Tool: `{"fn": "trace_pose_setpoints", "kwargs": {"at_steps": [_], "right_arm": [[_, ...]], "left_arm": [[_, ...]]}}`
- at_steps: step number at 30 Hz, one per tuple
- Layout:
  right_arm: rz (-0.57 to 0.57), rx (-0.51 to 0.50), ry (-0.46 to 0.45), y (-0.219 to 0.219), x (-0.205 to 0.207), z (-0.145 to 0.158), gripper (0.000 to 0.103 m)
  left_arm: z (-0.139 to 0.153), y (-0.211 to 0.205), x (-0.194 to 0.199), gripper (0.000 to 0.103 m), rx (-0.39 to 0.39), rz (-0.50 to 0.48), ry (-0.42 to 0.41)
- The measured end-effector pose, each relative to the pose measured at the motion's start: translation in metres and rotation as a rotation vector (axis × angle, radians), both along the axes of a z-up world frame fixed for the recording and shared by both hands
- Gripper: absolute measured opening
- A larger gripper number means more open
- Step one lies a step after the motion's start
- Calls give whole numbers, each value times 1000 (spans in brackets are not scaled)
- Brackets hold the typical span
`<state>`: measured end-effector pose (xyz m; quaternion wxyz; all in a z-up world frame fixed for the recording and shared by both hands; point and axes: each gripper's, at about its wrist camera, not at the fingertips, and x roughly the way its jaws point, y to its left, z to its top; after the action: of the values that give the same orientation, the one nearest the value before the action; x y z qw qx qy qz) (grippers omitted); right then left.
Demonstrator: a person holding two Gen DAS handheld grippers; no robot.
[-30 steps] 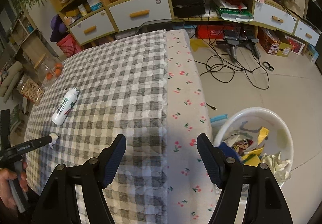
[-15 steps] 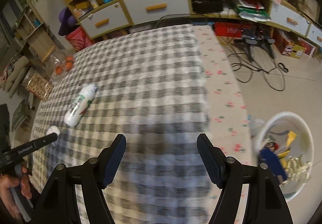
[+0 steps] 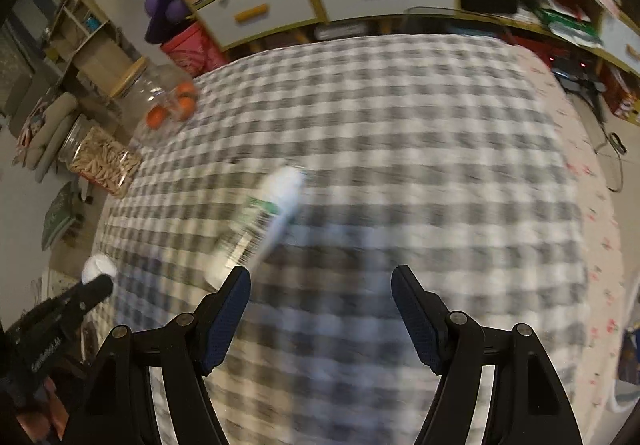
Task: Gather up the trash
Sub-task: 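Grasp the white plastic bottle with the right tool while the left tool holds the tissue ball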
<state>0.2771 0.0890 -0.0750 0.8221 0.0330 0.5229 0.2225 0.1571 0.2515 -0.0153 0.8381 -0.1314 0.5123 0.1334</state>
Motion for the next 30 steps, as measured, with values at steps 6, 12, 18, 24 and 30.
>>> {"fn": "trace_pose_setpoints", "kwargs": {"at_steps": [6,12,18,24,30], "right_arm": [[12,11,41,38,10,-14,74],[28,-3,54,52,14,-28,49],[106,-7,39,50,6,-17,8],[114,-72,42,20,-4,-10,8],[25,42,134,2,0,-12,56]], "left_arm": [[4,12,-5,19,-32,10,-17],[8,7,-5,19,-45,2,-29],[10,-5,-2,19,-51,-25,-37],[12,-15,-1,20,-57,-43,-43],[14,-14,-4,20,-61,-33,-50]]}}
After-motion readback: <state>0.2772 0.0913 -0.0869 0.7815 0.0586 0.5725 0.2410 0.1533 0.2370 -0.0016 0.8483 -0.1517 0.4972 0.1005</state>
